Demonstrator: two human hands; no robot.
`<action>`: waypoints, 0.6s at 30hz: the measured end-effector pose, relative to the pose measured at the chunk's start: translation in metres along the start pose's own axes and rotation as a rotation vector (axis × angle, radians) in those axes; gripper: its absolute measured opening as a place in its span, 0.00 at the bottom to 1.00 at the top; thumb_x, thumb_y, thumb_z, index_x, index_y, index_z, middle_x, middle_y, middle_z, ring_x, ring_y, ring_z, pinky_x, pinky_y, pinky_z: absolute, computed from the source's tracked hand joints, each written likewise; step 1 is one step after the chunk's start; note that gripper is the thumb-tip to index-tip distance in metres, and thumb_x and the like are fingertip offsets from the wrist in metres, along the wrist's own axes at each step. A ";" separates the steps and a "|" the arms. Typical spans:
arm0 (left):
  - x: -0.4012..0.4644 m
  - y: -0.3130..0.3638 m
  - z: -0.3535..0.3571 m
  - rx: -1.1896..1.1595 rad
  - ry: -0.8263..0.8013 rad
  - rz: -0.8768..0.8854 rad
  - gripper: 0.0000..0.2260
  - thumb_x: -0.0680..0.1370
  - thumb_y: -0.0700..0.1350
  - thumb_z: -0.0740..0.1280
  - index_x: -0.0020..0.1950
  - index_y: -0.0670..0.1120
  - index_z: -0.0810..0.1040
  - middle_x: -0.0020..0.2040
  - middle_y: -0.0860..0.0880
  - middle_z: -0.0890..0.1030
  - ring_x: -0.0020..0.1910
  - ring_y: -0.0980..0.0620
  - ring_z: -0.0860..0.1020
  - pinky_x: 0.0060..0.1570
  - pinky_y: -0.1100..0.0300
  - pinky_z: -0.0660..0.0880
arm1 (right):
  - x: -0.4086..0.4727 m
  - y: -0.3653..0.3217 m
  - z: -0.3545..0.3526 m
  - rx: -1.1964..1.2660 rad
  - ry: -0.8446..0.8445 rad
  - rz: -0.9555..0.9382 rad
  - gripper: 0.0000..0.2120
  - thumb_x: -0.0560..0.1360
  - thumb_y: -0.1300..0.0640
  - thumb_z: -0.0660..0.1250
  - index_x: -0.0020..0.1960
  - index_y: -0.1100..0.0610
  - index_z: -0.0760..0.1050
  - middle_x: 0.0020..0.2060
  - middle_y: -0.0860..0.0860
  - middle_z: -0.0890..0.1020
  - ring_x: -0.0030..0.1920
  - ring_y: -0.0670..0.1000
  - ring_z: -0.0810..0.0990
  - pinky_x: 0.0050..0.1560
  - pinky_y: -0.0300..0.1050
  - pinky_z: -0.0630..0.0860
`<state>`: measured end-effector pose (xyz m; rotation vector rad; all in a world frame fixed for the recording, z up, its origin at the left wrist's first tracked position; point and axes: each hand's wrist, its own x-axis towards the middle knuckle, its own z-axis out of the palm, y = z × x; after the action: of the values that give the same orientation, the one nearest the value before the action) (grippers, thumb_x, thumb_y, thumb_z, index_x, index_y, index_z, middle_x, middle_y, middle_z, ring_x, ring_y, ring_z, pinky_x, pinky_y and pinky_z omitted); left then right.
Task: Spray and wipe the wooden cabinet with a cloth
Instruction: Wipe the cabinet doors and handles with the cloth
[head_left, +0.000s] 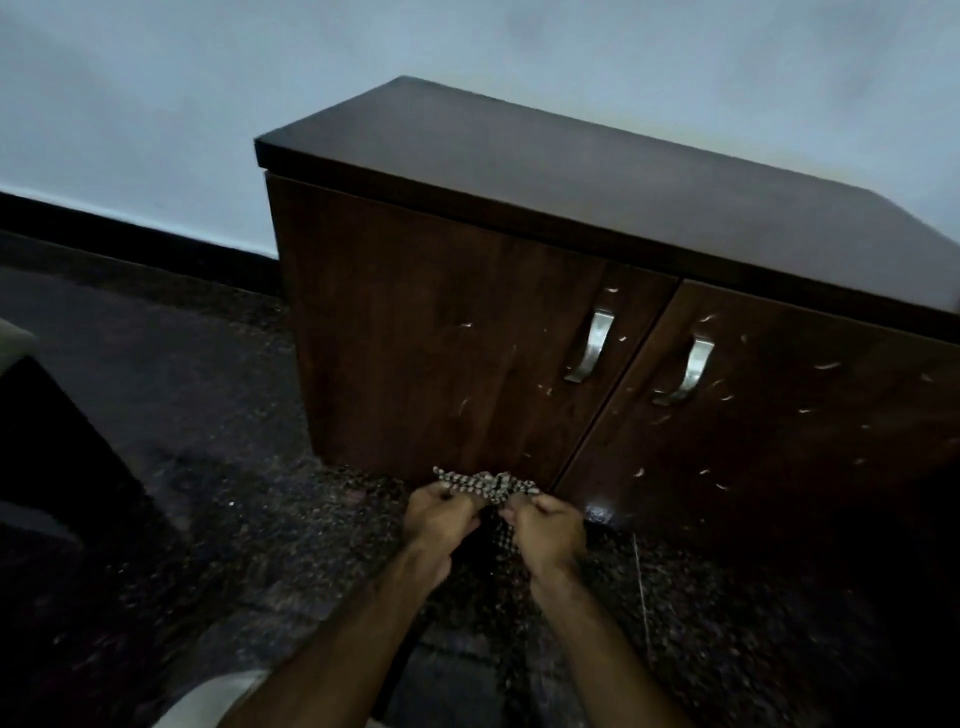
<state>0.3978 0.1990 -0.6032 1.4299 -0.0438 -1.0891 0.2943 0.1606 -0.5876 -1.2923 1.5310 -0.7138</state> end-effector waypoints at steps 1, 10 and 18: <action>-0.003 0.003 0.002 -0.016 -0.019 0.019 0.08 0.76 0.32 0.71 0.41 0.44 0.82 0.42 0.47 0.85 0.41 0.51 0.82 0.42 0.59 0.79 | -0.001 -0.005 -0.003 -0.010 0.018 -0.030 0.12 0.70 0.54 0.72 0.28 0.50 0.83 0.29 0.47 0.85 0.35 0.53 0.84 0.42 0.50 0.80; -0.016 0.006 0.003 -0.012 -0.014 0.131 0.10 0.75 0.30 0.70 0.38 0.43 0.81 0.35 0.50 0.83 0.38 0.52 0.81 0.39 0.61 0.80 | -0.008 -0.013 -0.015 -0.051 0.008 -0.076 0.12 0.63 0.43 0.68 0.32 0.50 0.84 0.27 0.47 0.84 0.32 0.49 0.82 0.40 0.51 0.81; -0.027 0.053 0.011 -0.049 -0.107 0.342 0.07 0.74 0.32 0.73 0.42 0.43 0.83 0.39 0.48 0.85 0.42 0.52 0.84 0.47 0.56 0.83 | -0.012 -0.057 -0.024 0.081 0.108 -0.293 0.13 0.68 0.47 0.70 0.31 0.55 0.81 0.28 0.49 0.84 0.29 0.48 0.80 0.34 0.46 0.76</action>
<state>0.4065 0.1956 -0.5439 1.2636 -0.3249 -0.8753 0.2935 0.1535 -0.5250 -1.4521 1.3948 -1.0366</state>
